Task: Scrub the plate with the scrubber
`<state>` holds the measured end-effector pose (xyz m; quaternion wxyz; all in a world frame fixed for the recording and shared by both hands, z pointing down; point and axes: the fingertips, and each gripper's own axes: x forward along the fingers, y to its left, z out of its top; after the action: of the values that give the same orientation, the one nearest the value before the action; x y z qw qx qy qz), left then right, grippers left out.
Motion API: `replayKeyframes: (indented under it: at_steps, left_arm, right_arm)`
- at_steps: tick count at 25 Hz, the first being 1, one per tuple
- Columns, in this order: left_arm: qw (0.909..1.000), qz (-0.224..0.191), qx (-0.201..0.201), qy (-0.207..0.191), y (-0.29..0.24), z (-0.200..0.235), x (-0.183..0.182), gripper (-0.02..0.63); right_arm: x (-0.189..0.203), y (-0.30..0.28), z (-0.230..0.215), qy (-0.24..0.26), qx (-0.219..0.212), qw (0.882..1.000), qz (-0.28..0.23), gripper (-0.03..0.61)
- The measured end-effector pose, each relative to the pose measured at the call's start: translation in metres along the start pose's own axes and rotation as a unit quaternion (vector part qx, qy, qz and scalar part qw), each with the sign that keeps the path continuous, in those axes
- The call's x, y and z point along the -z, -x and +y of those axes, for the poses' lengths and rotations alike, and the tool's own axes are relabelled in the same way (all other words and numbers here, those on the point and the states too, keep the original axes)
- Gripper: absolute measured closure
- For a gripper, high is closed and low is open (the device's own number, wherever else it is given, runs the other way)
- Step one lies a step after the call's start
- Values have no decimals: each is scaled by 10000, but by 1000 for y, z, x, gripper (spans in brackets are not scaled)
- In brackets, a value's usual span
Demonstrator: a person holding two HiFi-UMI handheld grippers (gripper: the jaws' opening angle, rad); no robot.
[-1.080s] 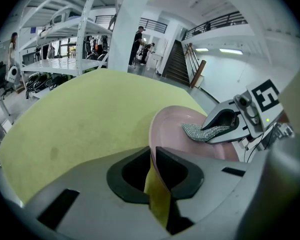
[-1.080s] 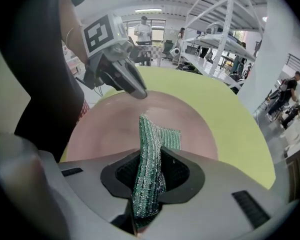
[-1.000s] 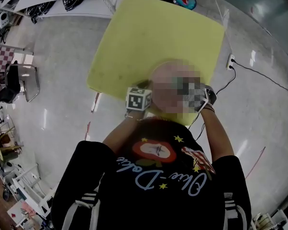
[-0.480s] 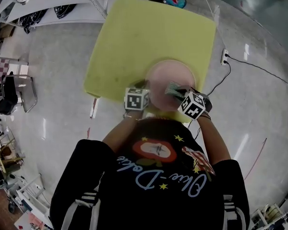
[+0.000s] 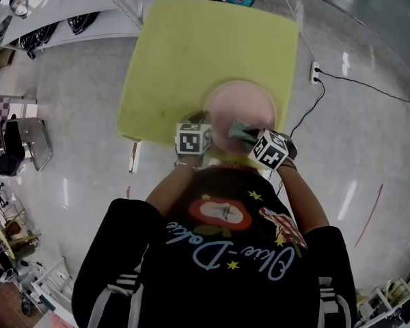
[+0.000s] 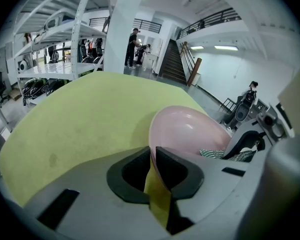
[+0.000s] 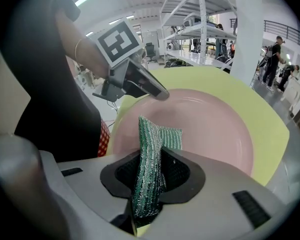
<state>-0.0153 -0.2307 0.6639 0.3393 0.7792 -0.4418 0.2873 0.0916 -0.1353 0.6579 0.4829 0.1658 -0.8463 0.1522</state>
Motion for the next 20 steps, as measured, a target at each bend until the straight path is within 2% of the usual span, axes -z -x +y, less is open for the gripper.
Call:
replayKeyframes:
  at_steps: [9,17,20]
  left_arm:
    - [10000,-9,-12,20,0,-2,0,583]
    - [10000,-22,-32,39,-1,-1,0,583]
    - [10000,-22,-52,22,-1,-2,0,583]
  right_arm:
    - [-7,-2,26,-44,-312,9995,-83,505]
    - [-23,-7,46,-140,-892,9955,-291,505]
    - [-28,-7,54,22,-1049,9934,-467,505]
